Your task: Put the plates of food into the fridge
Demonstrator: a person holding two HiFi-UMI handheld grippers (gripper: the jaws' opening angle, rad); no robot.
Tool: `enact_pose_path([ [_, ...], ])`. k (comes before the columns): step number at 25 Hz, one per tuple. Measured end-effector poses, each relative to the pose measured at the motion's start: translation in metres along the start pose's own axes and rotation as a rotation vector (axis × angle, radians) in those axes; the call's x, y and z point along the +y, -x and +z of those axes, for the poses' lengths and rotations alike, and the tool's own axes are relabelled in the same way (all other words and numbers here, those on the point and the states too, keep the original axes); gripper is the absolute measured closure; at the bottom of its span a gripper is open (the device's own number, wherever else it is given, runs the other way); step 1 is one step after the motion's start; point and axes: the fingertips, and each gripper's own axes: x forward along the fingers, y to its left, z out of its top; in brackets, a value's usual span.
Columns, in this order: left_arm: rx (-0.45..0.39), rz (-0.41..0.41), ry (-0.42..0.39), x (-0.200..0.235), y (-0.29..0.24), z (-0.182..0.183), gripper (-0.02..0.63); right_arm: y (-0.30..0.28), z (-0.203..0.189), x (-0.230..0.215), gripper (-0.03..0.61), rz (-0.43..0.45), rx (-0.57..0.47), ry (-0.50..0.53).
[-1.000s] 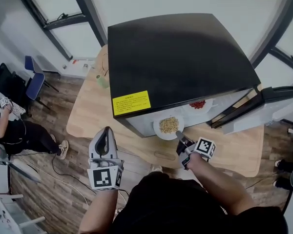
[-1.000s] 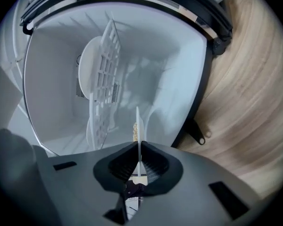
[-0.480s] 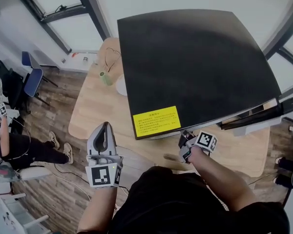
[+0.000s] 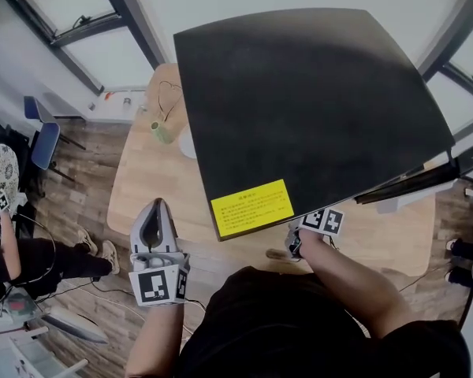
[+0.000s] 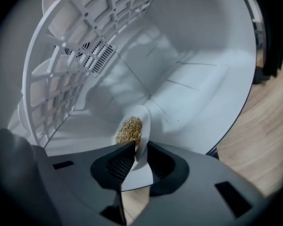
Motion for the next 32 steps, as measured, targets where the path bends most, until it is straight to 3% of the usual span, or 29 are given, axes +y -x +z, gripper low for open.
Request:
enact_pose_path([
  [6, -0.007, 0.004, 0.004, 0.001, 0.001, 0.000, 0.609, 0.005, 0.006, -0.005, 0.464, -0.129, -0.014, 0.141],
  [13, -0.014, 0.029, -0.001, -0.009, 0.019, 0.003, 0.609, 0.022, 0.014, -0.011, 0.440, -0.168, -0.043, 0.224],
  [19, 0.003, 0.066, 0.022, -0.026, 0.042, 0.003, 0.610, 0.059, 0.031, -0.005, 0.440, -0.112, -0.121, 0.319],
  [25, -0.012, 0.067, 0.023, -0.065, 0.063, 0.015, 0.609, 0.111, 0.044, 0.000, 0.446, 0.006, -0.181, 0.327],
  [28, -0.010, 0.057, 0.025, -0.087, 0.072, 0.017, 0.609, 0.142, 0.050, 0.003, 0.484, 0.079, -0.227, 0.334],
  [32, 0.013, 0.024, 0.031, -0.121, 0.081, 0.009, 0.609, 0.191, 0.063, -0.007, 0.526, 0.112, -0.292, 0.320],
])
